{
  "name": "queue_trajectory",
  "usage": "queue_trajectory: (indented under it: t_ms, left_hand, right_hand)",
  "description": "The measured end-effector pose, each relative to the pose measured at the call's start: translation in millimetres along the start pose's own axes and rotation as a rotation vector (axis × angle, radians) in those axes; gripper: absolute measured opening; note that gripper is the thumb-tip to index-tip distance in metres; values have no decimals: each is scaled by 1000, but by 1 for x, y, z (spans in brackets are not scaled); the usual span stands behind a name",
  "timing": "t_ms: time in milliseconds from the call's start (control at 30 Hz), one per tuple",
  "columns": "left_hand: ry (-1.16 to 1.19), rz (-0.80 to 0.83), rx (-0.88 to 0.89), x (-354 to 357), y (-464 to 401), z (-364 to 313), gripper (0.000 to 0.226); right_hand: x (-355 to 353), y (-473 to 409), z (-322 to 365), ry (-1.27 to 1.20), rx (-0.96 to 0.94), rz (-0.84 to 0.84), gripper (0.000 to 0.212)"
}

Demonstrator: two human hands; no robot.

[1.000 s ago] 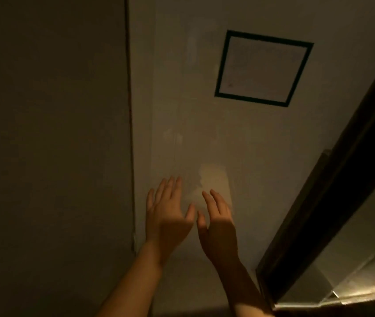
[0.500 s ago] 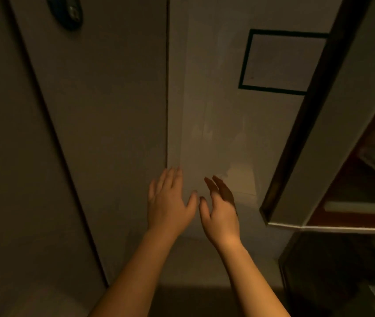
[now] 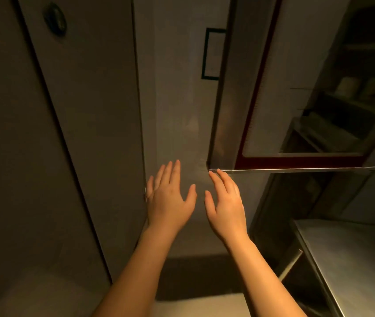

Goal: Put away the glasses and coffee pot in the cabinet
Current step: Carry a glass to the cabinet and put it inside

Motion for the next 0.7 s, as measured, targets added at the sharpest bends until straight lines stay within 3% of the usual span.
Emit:
queue_trajectory:
  t_ms: [333, 700]
  left_hand:
    - [132, 17, 30, 9, -12, -76, 71]
    - [163, 40, -73, 56, -51, -118, 86]
  right_hand:
    - [-68, -15, -40, 75, 33, -131, 50]
    - [-73, -66, -86, 332, -105, -82, 80]
Point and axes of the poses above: each hand's wrist, its own y-axis away from the middle knuckle, its own x-axis out of the palm, z = x × y, the point moved 9 cm from there along -y, towards the middle knuckle, and after that the axes turned 3 degrees about z, right-handed, at the moved point
